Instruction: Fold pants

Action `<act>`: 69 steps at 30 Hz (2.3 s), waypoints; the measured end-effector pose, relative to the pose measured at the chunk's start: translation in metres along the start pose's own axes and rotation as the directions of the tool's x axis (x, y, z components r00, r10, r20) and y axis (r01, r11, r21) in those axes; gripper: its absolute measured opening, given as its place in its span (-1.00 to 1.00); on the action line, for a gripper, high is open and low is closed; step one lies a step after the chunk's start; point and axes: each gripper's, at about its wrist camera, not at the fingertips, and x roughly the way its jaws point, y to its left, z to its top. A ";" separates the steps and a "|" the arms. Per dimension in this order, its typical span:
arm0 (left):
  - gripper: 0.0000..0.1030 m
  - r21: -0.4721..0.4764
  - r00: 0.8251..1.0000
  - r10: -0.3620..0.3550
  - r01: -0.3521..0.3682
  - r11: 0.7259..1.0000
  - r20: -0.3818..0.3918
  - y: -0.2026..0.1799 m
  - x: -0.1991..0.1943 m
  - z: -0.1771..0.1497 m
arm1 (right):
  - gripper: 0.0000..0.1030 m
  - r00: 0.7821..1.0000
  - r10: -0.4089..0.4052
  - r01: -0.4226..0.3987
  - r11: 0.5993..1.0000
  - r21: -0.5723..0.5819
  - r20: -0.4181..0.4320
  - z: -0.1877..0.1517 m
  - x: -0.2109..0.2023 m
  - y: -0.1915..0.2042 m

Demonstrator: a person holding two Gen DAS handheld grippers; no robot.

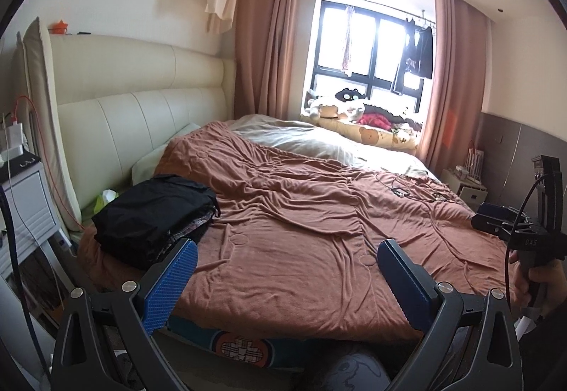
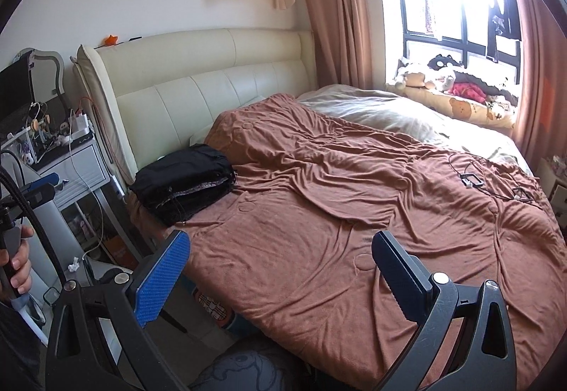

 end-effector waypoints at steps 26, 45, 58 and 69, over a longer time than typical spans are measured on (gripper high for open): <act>0.99 0.042 0.999 0.018 -0.019 0.999 0.028 -0.062 -0.008 -0.065 | 0.99 0.994 -0.064 0.062 0.998 0.024 0.089 -0.078 -0.060 0.010; 0.99 0.062 0.996 0.023 -0.029 0.998 0.083 -0.103 0.033 -0.096 | 1.00 0.986 -0.129 0.119 0.988 0.101 0.102 -0.121 -0.030 -0.021; 0.99 0.027 0.999 0.045 -0.045 0.999 0.014 -0.095 0.051 -0.112 | 1.00 0.991 -0.129 0.121 0.983 0.137 0.047 -0.123 -0.019 -0.022; 0.99 0.018 0.999 0.051 -0.051 0.999 0.017 -0.094 0.047 -0.111 | 0.99 0.989 -0.137 0.128 0.979 0.156 0.049 -0.130 -0.019 -0.020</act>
